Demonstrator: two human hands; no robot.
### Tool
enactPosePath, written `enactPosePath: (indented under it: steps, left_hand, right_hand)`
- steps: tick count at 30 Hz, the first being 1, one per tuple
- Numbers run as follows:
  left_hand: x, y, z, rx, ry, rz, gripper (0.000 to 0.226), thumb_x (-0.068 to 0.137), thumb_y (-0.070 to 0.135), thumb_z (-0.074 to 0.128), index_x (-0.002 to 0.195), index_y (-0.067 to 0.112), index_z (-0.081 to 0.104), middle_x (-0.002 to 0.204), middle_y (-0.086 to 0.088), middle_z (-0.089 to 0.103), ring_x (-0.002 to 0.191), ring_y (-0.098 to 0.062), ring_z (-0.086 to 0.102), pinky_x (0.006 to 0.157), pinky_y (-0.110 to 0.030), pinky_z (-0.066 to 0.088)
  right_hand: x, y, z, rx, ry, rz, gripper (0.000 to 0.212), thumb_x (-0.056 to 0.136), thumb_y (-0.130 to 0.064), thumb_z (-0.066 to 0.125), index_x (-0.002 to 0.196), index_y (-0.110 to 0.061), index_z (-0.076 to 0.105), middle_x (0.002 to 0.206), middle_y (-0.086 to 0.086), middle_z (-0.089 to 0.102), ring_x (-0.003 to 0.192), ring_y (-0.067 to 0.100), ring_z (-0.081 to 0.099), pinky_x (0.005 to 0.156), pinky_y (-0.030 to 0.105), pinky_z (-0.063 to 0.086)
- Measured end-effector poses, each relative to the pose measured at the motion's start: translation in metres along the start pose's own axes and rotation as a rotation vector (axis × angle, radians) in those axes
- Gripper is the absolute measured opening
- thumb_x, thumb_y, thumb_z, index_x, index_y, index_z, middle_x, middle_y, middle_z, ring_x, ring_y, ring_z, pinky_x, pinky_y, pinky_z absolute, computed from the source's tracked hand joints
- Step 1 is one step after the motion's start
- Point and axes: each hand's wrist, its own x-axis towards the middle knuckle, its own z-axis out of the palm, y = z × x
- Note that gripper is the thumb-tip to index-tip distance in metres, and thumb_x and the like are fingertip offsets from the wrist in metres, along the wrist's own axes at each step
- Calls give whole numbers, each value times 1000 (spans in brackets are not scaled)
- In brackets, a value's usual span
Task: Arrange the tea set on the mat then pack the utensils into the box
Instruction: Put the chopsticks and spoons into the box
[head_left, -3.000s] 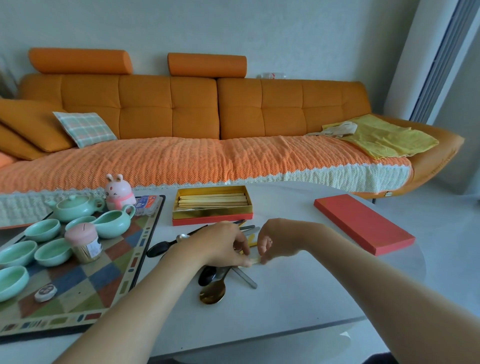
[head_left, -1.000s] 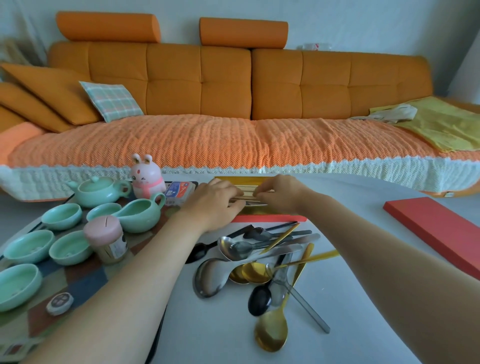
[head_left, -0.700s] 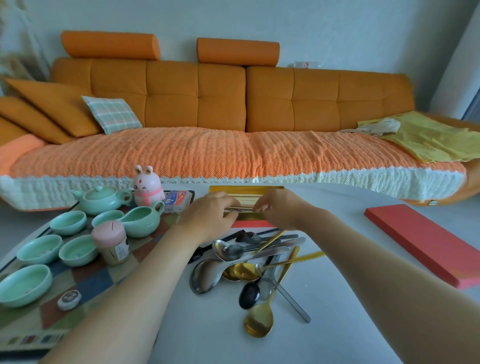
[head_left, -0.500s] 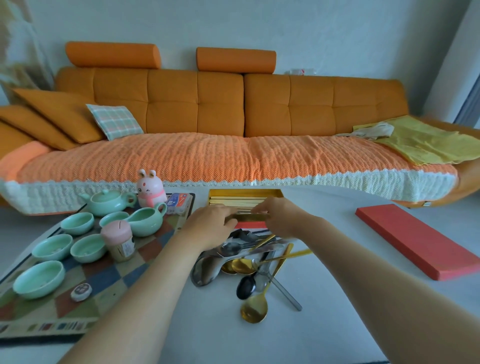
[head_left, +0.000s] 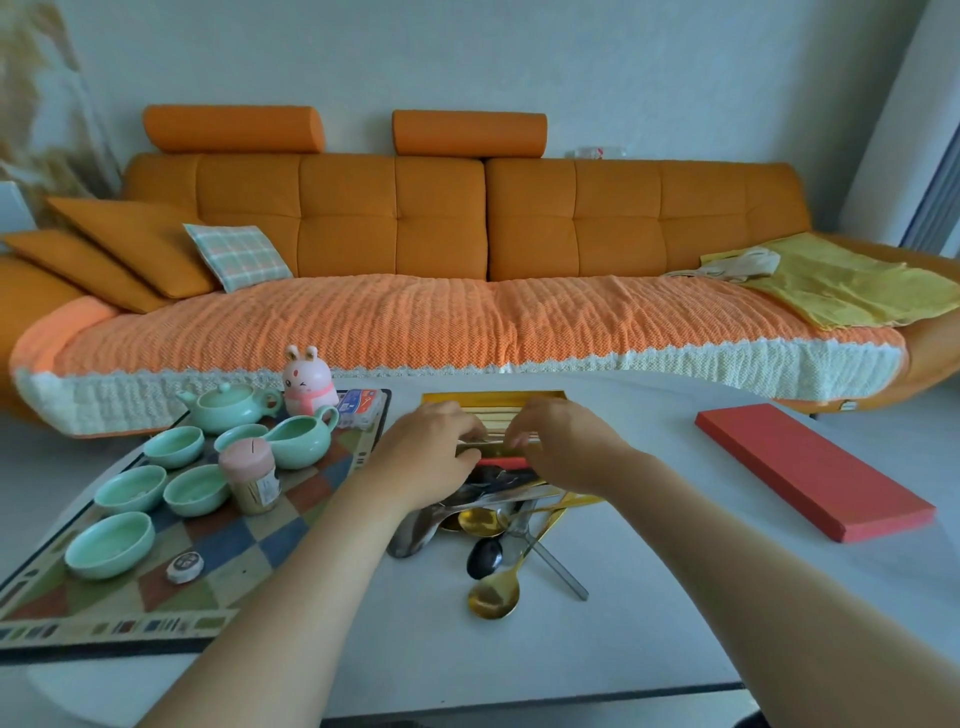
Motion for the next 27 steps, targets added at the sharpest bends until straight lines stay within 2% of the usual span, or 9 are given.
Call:
enactPosePath:
  steps: [3, 6, 8, 12, 16, 19, 24, 27]
  left_hand:
    - [-2, 7, 3, -26, -36, 14, 16, 94, 28, 58, 107, 30, 68, 101, 15, 55, 94, -10, 54, 71, -25, 40]
    - [-5, 6, 11, -20, -154, 6, 17, 93, 28, 60, 105, 31, 70, 102, 15, 61, 92, -9, 59, 74, -26, 49]
    - [-6, 4, 15, -10, -211, -7, 20, 93, 30, 60, 111, 31, 70, 104, 13, 62, 92, -8, 59, 73, -24, 48]
    - [-5, 1, 13, -26, -278, -38, 25, 94, 32, 60, 117, 32, 67, 103, 13, 63, 92, -7, 59, 80, -27, 52]
    - [-6, 0, 10, -44, -319, -52, 28, 92, 35, 64, 120, 33, 65, 103, 16, 63, 92, -5, 59, 83, -28, 53]
    - [-7, 1, 8, -57, -318, -50, 31, 91, 37, 65, 121, 33, 65, 103, 16, 63, 92, -4, 60, 83, -28, 53]
    - [-8, -4, 1, -96, -286, -53, 28, 89, 32, 68, 117, 33, 67, 100, 19, 63, 89, -1, 58, 76, -21, 49]
    - [-8, -11, -6, -101, -242, -74, 24, 88, 31, 68, 112, 36, 69, 99, 20, 65, 90, 0, 58, 72, -18, 45]
  right_hand:
    - [-2, -2, 3, -142, -106, -24, 28, 95, -16, 52, 101, -34, 73, 104, -11, 64, 94, 14, 60, 78, 33, 56]
    - [-3, 2, 14, -365, -157, -51, 29, 95, -14, 52, 104, -33, 72, 104, -8, 65, 92, 18, 62, 74, 33, 58]
    - [-3, 5, 18, -420, -166, -63, 27, 94, -13, 54, 104, -32, 72, 102, -8, 65, 89, 18, 63, 71, 32, 58]
    - [-2, 5, 18, -496, -181, -124, 20, 95, -19, 58, 105, -31, 70, 103, -7, 59, 87, 17, 61, 61, 27, 46]
    - [-2, 5, 17, -438, -208, -101, 17, 95, -23, 55, 95, -25, 72, 98, -5, 55, 86, 17, 60, 66, 29, 53]
    - [-4, 8, 15, -391, -181, -74, 16, 96, -29, 53, 99, -28, 69, 101, -6, 57, 88, 16, 60, 73, 34, 57]
    - [-8, 19, -2, -236, -92, -91, 13, 98, -29, 53, 100, -32, 66, 102, -13, 59, 100, 11, 52, 86, 33, 49]
    - [-10, 26, -8, -147, -55, -90, 11, 97, -29, 57, 99, -29, 68, 98, -16, 60, 99, 8, 46, 85, 27, 42]
